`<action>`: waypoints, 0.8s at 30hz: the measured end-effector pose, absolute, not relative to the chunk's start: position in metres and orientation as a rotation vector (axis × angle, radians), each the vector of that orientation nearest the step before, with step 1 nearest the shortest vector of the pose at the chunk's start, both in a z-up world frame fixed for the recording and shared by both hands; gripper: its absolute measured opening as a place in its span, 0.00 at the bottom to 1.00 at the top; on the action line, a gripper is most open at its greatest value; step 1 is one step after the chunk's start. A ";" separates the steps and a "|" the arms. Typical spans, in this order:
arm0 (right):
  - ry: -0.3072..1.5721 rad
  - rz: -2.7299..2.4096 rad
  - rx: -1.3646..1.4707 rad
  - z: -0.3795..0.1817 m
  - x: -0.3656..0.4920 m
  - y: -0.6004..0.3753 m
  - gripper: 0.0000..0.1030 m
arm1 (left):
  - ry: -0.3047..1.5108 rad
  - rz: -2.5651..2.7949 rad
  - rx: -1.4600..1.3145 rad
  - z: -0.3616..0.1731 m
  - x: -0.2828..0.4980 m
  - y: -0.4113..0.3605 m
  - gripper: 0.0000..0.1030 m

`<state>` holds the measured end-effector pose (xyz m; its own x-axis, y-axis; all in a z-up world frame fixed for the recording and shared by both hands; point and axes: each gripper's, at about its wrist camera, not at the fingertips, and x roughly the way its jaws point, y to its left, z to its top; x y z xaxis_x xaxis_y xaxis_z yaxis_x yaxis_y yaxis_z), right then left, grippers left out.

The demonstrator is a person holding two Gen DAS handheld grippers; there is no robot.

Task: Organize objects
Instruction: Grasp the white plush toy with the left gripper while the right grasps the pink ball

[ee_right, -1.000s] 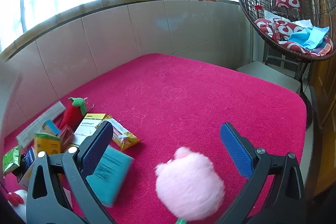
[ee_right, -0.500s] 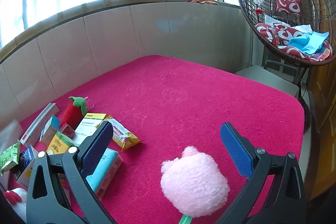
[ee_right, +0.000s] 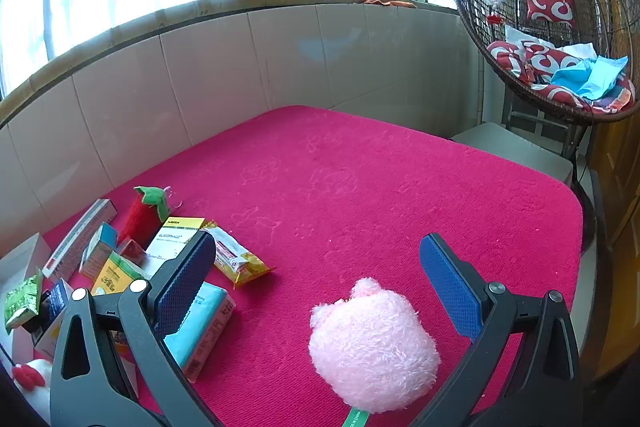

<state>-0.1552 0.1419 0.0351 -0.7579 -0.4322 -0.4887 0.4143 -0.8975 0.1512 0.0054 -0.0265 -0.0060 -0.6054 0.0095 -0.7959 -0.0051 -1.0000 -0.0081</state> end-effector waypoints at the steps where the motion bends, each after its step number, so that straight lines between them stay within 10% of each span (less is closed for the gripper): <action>1: -0.045 -2.585 0.731 0.035 -0.155 0.142 1.00 | -0.008 2.807 -1.392 -0.006 0.005 -0.026 1.00; 24: -0.058 -2.591 0.701 0.040 -0.152 0.143 1.00 | 0.032 2.924 -1.396 0.009 0.018 0.003 1.00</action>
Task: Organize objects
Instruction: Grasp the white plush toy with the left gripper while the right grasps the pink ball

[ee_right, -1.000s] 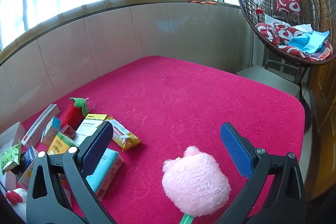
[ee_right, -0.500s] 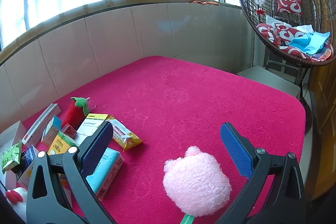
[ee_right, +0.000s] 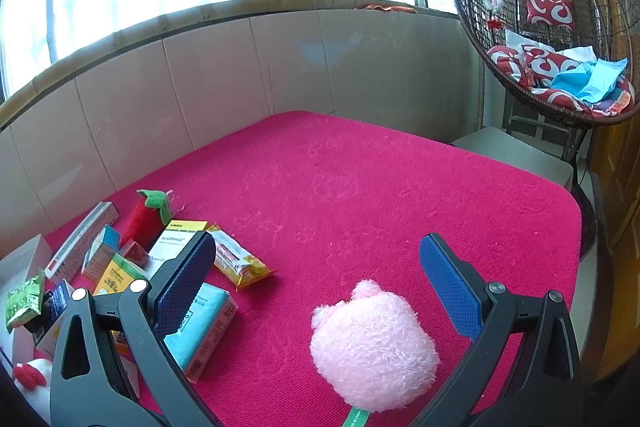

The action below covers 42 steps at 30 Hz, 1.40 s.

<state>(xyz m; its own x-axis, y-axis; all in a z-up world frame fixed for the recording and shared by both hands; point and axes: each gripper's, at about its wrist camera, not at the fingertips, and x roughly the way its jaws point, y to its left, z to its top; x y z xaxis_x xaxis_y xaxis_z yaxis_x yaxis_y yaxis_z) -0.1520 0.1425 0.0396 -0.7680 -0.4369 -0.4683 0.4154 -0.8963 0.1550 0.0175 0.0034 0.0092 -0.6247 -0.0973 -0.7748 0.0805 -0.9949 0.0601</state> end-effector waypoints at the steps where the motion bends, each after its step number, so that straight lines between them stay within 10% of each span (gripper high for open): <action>1: -0.064 -2.592 0.694 0.040 -0.151 0.143 1.00 | -0.028 -2.726 1.277 0.012 0.022 0.004 1.00; 17: -0.133 -2.467 0.489 0.050 -0.109 0.169 1.00 | 0.354 -2.536 0.774 0.057 0.101 -0.028 1.00; 42: 0.072 -2.383 0.886 0.015 -0.174 0.194 1.00 | 0.526 -2.410 0.945 0.023 0.093 -0.051 1.00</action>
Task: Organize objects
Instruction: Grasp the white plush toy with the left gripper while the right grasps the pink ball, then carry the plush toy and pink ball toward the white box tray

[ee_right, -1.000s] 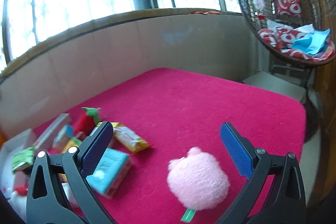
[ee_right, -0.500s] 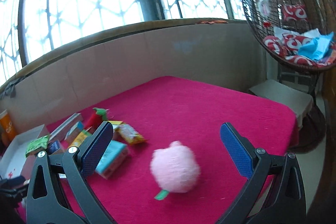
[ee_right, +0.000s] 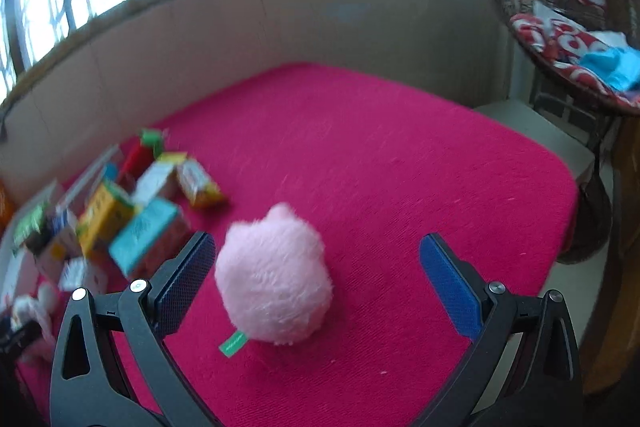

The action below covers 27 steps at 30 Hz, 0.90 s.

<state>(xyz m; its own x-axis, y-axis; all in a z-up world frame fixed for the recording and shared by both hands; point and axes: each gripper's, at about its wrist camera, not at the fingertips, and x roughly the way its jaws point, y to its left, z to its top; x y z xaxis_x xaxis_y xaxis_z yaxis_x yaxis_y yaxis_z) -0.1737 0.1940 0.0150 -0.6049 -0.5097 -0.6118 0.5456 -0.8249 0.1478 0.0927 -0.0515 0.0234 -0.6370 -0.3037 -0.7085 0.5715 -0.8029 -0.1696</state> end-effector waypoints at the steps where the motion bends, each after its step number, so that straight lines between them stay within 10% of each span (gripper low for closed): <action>1: 0.099 -2.379 0.896 0.013 -0.173 0.191 1.00 | 0.524 -2.406 0.954 0.022 0.091 -0.052 1.00; 8: 0.277 -2.361 0.952 0.004 -0.170 0.169 0.96 | 0.527 -2.400 0.975 0.017 0.087 -0.052 0.93; 15: 0.357 -2.331 0.921 -0.004 -0.162 0.165 0.55 | 0.515 -2.410 0.972 0.018 0.087 -0.049 0.85; 27: 0.346 -2.312 0.879 -0.007 -0.159 0.165 0.50 | 0.440 -2.417 0.938 0.023 0.087 -0.042 0.81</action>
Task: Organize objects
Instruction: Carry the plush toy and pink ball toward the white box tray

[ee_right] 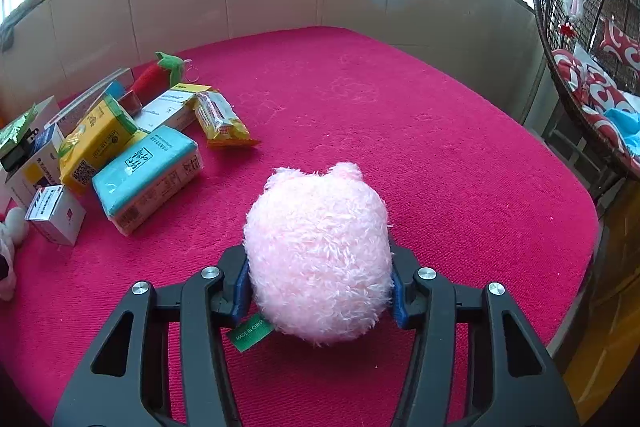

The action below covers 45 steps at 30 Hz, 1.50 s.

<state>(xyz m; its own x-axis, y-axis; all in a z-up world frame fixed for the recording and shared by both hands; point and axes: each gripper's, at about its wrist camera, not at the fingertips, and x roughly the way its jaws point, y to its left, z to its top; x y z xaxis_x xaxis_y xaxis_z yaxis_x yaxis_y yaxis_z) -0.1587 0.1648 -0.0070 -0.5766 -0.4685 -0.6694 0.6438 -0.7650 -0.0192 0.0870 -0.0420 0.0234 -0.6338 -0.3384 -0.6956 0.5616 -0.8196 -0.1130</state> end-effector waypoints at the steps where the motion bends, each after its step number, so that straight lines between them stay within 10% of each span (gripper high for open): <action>1: 0.334 -2.311 0.883 -0.007 -0.159 0.165 0.50 | 0.429 -2.424 0.926 0.025 0.088 -0.040 0.81; 45: 0.253 -2.177 0.819 0.035 -0.101 0.133 0.51 | 0.424 -2.399 0.650 0.057 0.131 -0.050 0.82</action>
